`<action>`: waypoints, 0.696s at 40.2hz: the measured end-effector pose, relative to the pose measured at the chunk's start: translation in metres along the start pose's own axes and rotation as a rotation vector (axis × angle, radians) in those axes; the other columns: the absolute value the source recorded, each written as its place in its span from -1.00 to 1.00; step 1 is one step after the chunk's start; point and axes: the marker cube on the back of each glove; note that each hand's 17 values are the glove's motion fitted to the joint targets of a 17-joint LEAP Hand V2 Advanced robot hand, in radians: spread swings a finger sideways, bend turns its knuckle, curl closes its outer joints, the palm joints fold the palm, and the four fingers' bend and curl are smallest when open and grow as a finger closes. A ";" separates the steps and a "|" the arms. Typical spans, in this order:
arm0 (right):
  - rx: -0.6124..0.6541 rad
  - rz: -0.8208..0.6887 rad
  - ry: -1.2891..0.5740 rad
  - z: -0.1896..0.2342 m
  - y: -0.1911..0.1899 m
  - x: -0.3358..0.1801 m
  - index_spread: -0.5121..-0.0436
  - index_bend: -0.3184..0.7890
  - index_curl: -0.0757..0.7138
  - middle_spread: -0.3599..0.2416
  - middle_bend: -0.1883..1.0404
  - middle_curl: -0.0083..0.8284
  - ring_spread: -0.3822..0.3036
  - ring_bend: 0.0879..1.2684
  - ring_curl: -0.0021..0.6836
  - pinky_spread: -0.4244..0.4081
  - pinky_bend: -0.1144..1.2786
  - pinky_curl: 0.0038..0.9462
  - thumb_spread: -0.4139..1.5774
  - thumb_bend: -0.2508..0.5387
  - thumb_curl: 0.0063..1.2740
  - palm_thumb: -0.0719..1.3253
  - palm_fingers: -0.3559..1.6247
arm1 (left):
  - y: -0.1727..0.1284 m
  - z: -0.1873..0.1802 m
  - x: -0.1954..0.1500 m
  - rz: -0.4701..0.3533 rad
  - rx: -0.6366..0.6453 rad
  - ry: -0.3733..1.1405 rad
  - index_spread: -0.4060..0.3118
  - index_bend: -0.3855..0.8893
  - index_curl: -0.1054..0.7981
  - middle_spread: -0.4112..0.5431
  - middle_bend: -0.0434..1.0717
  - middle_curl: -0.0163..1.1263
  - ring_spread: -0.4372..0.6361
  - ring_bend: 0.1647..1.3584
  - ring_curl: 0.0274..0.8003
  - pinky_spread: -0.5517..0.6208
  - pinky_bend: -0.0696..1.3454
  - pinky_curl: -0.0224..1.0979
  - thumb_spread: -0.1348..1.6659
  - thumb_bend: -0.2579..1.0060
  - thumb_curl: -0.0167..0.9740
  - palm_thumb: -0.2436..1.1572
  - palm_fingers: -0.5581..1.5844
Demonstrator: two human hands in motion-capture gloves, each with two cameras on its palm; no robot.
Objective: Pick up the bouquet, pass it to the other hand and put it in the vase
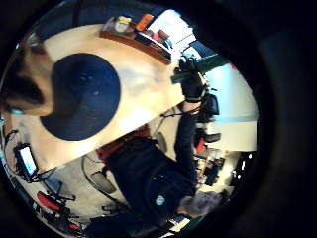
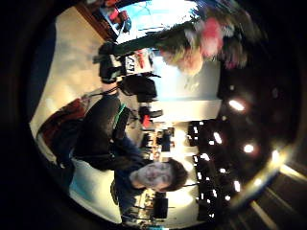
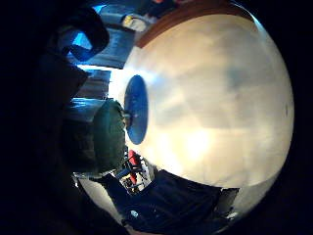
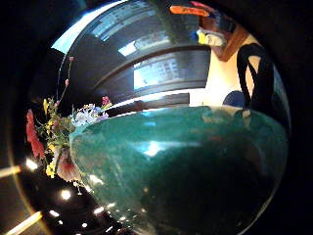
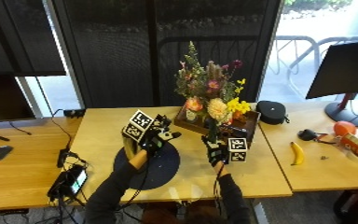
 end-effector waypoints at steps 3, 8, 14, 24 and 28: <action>-0.063 -0.033 -0.041 0.017 0.009 -0.019 0.20 0.43 0.53 -0.43 0.20 0.59 -0.59 -0.13 0.55 -0.58 -0.27 -0.03 0.45 -0.27 -0.45 0.49 0.62 | -0.015 0.004 0.017 -0.025 -0.039 0.123 0.12 -0.24 -0.09 0.18 -0.65 -0.39 0.11 -0.38 -0.17 0.37 -0.36 -0.24 0.38 -0.55 -0.29 0.00 -0.24; -0.159 -0.067 -0.073 0.045 0.025 -0.041 0.21 0.43 0.57 -0.41 0.21 0.62 -0.59 -0.12 0.56 -0.59 -0.26 -0.01 0.42 -0.31 -0.42 0.54 0.61 | -0.035 0.014 0.038 -0.016 -0.069 0.214 0.24 -0.28 -0.16 0.28 -0.63 -0.40 0.18 -0.33 -0.15 0.47 -0.25 -0.22 0.33 -0.56 -0.26 0.09 -0.29; -0.237 -0.067 -0.071 0.074 0.039 -0.051 0.22 0.43 0.62 -0.40 0.21 0.65 -0.58 -0.11 0.58 -0.60 -0.25 0.00 0.40 -0.36 -0.40 0.57 0.61 | -0.050 0.031 0.046 0.001 -0.136 0.292 0.35 -0.27 -0.23 0.35 -0.62 -0.41 0.25 -0.25 -0.15 0.51 -0.14 -0.21 0.28 -0.59 -0.22 0.17 -0.31; -0.327 -0.081 -0.047 0.119 0.056 -0.060 0.25 0.41 0.69 -0.39 0.21 0.68 -0.58 -0.10 0.61 -0.60 -0.22 0.02 0.38 -0.41 -0.36 0.59 0.61 | -0.059 0.047 0.058 0.038 -0.023 0.384 0.40 -0.12 -0.19 0.33 -0.59 -0.39 0.26 -0.22 -0.18 0.53 -0.18 -0.26 0.22 -0.63 -0.20 0.24 -0.26; -0.333 -0.080 -0.043 0.129 0.062 -0.065 0.25 0.40 0.71 -0.38 0.21 0.69 -0.58 -0.10 0.62 -0.60 -0.21 0.02 0.39 -0.41 -0.36 0.58 0.61 | -0.059 0.043 0.059 0.010 0.076 0.420 0.21 0.03 -0.09 0.12 -0.51 -0.36 0.04 -0.29 -0.23 0.40 -0.32 -0.32 0.20 -0.61 -0.18 0.28 -0.07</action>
